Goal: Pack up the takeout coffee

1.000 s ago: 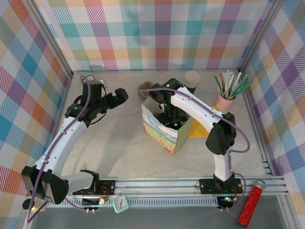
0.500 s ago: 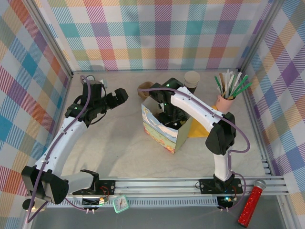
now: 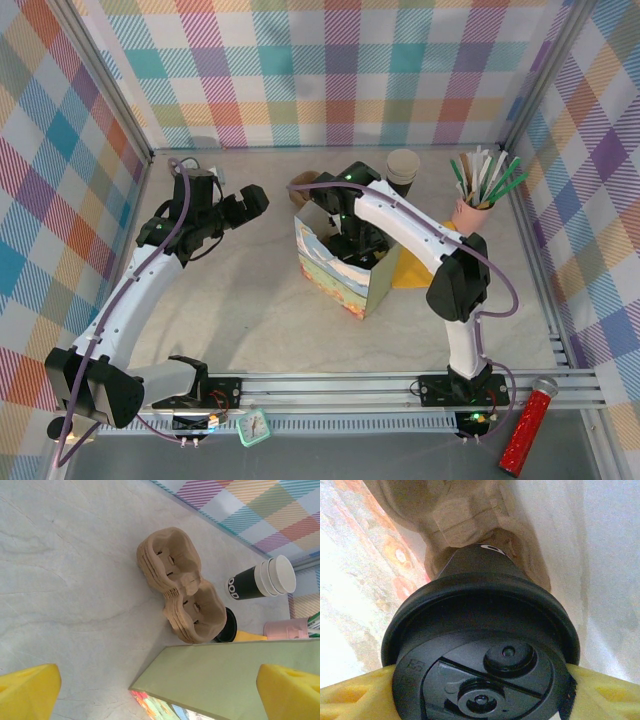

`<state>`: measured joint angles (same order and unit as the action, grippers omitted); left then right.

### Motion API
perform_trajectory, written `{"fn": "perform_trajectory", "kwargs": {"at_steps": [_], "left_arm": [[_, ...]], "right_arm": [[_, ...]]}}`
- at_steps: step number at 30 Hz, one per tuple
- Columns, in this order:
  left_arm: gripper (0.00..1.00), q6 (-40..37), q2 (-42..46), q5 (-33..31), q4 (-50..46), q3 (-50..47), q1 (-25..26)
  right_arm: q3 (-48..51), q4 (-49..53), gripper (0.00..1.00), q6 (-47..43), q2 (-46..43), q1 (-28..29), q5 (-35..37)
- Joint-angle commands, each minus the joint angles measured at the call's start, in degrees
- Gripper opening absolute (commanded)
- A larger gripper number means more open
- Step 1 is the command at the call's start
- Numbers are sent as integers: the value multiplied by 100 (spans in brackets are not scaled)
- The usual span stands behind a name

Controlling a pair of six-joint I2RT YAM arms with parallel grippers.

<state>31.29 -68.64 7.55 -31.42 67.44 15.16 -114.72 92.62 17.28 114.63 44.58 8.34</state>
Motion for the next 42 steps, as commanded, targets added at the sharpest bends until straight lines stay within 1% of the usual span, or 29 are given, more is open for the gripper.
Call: {"fn": "perform_trajectory", "kwargs": {"at_steps": [1, 27, 42], "left_arm": [[100, 0, 158, -53, -48, 103, -74], [100, -18, 115, -43, -48, 163, -75], [100, -21, 122, -43, -57, 157, -74]], "right_arm": [[-187, 950, 73, -92, 80, -46, -90], [-207, 933, 72, -148, 129, -152, -175], [131, 656, 72, -147, 46, -160, -174]]}}
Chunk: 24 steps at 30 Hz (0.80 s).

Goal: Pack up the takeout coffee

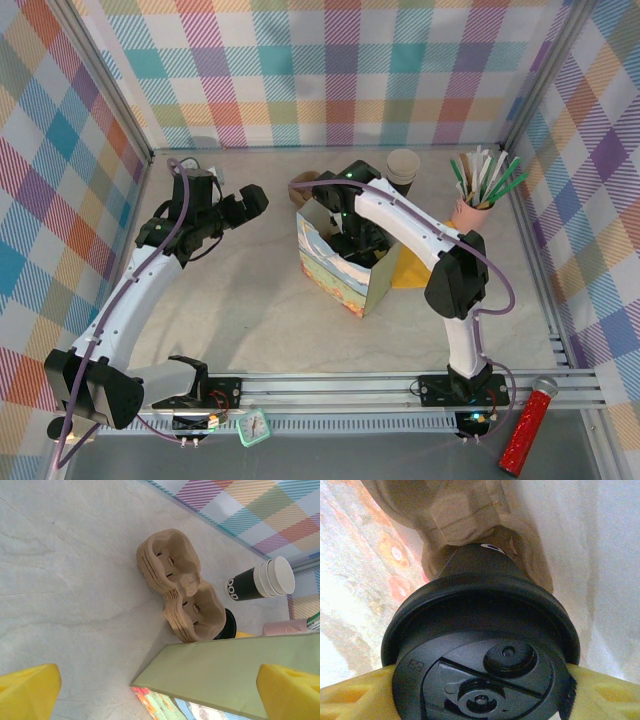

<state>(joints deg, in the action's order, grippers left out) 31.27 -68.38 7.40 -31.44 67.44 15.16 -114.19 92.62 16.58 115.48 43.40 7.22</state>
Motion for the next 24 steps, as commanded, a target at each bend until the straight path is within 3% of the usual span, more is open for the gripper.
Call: {"fn": "perform_trajectory", "kwargs": {"at_steps": [1, 24], "left_arm": [[100, -20, 87, -19, -55, 164, -74], [100, -13, 88, -19, -73, 190, -74]], "right_arm": [[105, 635, 73, -79, -35, -44, -63], [258, 501, 73, -50, -107, -59, -90]]}}
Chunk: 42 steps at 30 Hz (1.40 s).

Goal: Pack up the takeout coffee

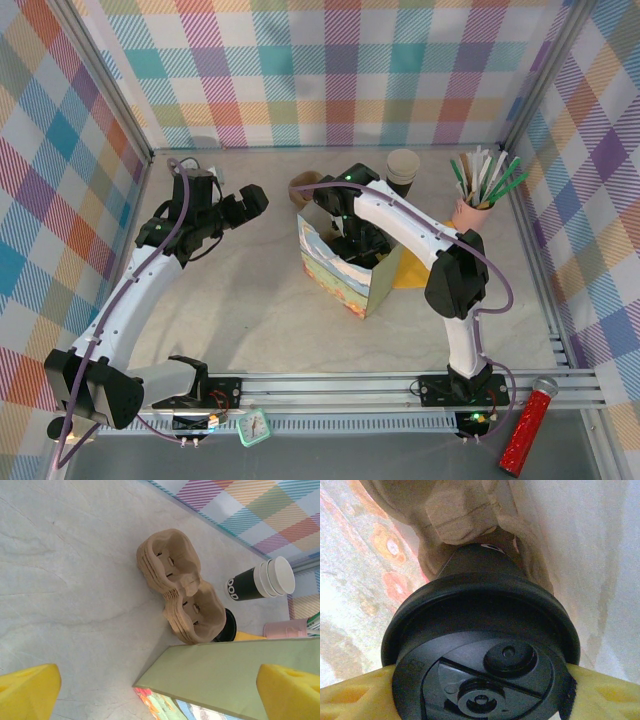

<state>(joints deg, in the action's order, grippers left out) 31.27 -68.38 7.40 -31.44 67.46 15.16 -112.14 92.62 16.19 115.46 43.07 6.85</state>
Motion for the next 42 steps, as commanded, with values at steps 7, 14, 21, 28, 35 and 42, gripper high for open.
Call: {"fn": "perform_trajectory", "kwargs": {"at_steps": [7, 14, 21, 28, 35, 42], "left_arm": [[100, -7, 96, -19, -71, 180, -74], [100, -8, 88, -19, -77, 180, -74], [100, 11, 86, -6, -56, 180, -74], [100, 1, 88, -15, -64, 180, -74], [100, 11, 88, -2, -71, 180, -70], [100, 11, 82, -3, -64, 197, -74]], "right_arm": [[52, 490, 73, -10, -104, -27, -52], [67, 468, 72, -10, -103, -27, -61], [87, 439, 73, -10, -105, -27, -60], [95, 402, 73, -25, -85, -35, -70], [106, 371, 73, -30, -71, -43, -61], [133, 316, 72, -42, -64, -49, -79]]}}
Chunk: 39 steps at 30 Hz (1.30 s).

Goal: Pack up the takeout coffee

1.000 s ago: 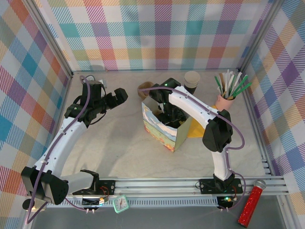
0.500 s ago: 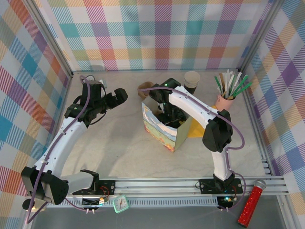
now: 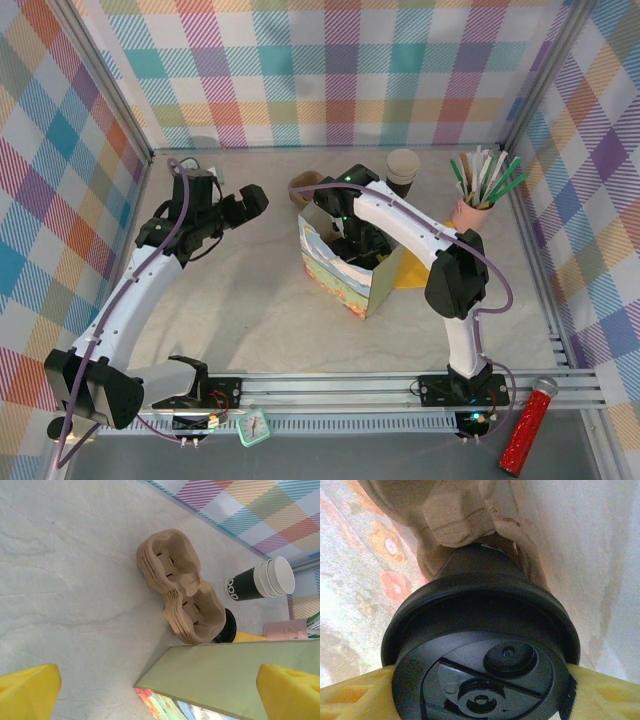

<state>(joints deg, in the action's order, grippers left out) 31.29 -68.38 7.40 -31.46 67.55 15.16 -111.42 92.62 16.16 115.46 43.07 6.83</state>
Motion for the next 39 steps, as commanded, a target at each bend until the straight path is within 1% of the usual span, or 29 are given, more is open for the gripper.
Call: {"fn": "perform_trajectory", "kwargs": {"at_steps": [1, 39], "left_arm": [[100, 9, 88, -9, -62, 188, -74], [100, 9, 52, 16, -57, 224, -74]], "right_arm": [[67, 308, 72, -36, -59, -49, -77], [224, 90, 73, -95, -7, -106, -68]]}}
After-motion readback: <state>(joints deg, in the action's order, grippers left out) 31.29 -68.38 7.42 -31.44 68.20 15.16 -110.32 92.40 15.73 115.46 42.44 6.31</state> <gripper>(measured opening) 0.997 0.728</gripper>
